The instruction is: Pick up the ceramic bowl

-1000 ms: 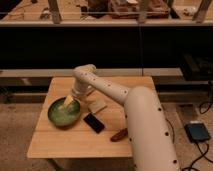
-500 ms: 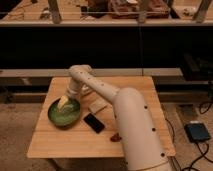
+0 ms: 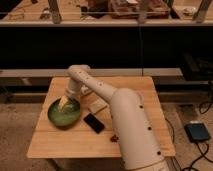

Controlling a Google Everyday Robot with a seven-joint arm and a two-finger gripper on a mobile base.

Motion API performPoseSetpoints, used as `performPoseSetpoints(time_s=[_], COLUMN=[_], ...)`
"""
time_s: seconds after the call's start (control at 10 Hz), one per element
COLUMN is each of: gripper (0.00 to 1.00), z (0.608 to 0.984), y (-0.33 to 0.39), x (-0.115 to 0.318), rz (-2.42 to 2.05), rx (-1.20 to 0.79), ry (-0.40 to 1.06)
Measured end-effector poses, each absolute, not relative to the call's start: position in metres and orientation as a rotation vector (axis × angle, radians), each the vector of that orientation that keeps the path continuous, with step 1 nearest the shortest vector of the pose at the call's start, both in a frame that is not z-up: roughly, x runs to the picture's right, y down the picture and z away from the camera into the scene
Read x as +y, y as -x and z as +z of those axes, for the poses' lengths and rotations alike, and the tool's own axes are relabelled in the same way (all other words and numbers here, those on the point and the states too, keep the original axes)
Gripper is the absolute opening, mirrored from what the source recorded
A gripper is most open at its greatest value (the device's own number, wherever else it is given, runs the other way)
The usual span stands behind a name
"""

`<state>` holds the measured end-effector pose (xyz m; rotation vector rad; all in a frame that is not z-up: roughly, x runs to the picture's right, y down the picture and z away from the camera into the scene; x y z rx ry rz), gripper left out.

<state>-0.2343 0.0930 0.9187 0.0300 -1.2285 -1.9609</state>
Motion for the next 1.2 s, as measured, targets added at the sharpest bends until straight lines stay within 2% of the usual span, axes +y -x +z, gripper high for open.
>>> performPoseSetpoints(time_s=[0.1, 0.4, 0.5, 0.6, 0.9, 1.2], gripper=[0.40, 0.25, 0.14, 0.11, 0.10, 0.10], z=[0.919, 0.917, 0.908, 0.899, 0.851, 0.815], y=[0.233, 0.235, 0.233, 0.232, 0.222, 0.211], x=[0.094, 0.095, 0.087, 0.079, 0.038, 0.017], rz=[-1.960, -1.961, -1.959, -1.959, -1.975, -1.988], rx=[-1.230, -1.233, -1.228, -1.222, -1.191, -1.165], ry=[-0.025, -0.029, -0.047, -0.062, -0.138, -0.171])
